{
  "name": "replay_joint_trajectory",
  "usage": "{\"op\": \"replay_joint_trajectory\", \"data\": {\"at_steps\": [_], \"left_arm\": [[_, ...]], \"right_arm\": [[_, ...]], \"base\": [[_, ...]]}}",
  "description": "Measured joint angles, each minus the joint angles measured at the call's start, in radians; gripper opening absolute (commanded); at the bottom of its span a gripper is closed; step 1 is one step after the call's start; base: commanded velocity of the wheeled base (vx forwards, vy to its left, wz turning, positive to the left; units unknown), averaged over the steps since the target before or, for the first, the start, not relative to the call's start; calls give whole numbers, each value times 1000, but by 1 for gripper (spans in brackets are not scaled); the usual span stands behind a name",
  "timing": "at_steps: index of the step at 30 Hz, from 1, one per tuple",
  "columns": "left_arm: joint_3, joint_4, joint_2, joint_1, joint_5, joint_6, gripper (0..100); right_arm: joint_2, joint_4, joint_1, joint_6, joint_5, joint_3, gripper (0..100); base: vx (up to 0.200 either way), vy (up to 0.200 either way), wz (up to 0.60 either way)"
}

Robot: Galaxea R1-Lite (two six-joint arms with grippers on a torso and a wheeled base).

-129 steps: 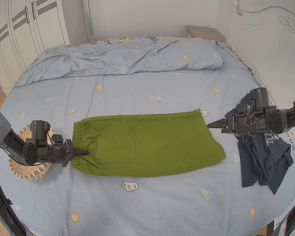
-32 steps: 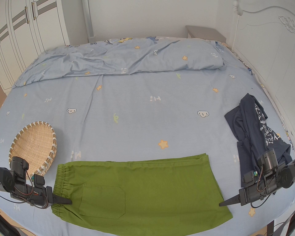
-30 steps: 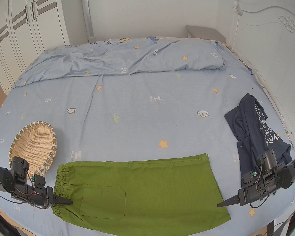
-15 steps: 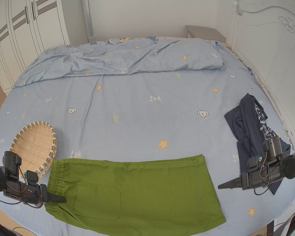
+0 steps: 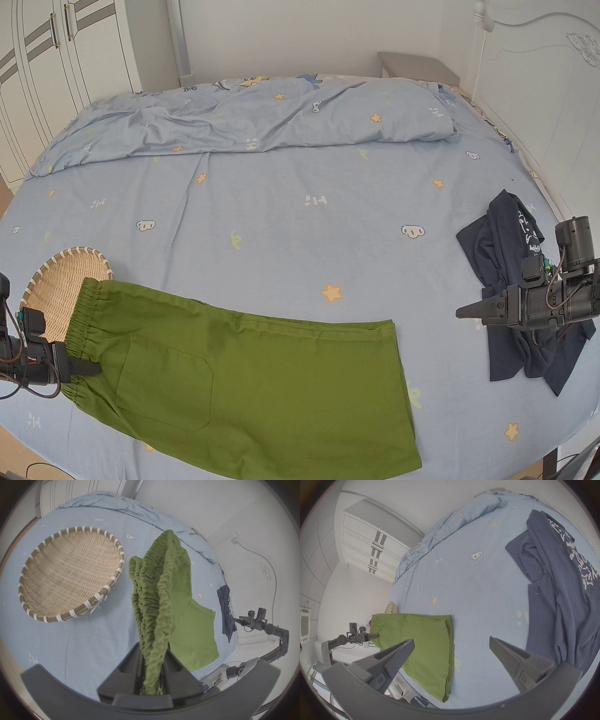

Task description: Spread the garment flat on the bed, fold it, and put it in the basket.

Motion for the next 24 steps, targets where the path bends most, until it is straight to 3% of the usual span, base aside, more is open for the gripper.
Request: {"op": "replay_joint_trajectory", "data": {"at_steps": [7,13,18,24], "left_arm": [[-79,123,-17,-74,23,-3,0],[-207,250,-37,-188,27,-50,0],[-300,293,-45,-352,48,-128,0],[-364,287,-33,-613,136,-228,0]], "right_arm": [[-7,0,-5,0,0,-8,100],[-8,0,-6,0,-1,-9,100],[-8,0,-3,1,-1,-9,100],[-8,0,-1,1,-1,-10,100]], "base": [[0,0,0],[0,0,0],[0,0,0],[0,0,0]]}}
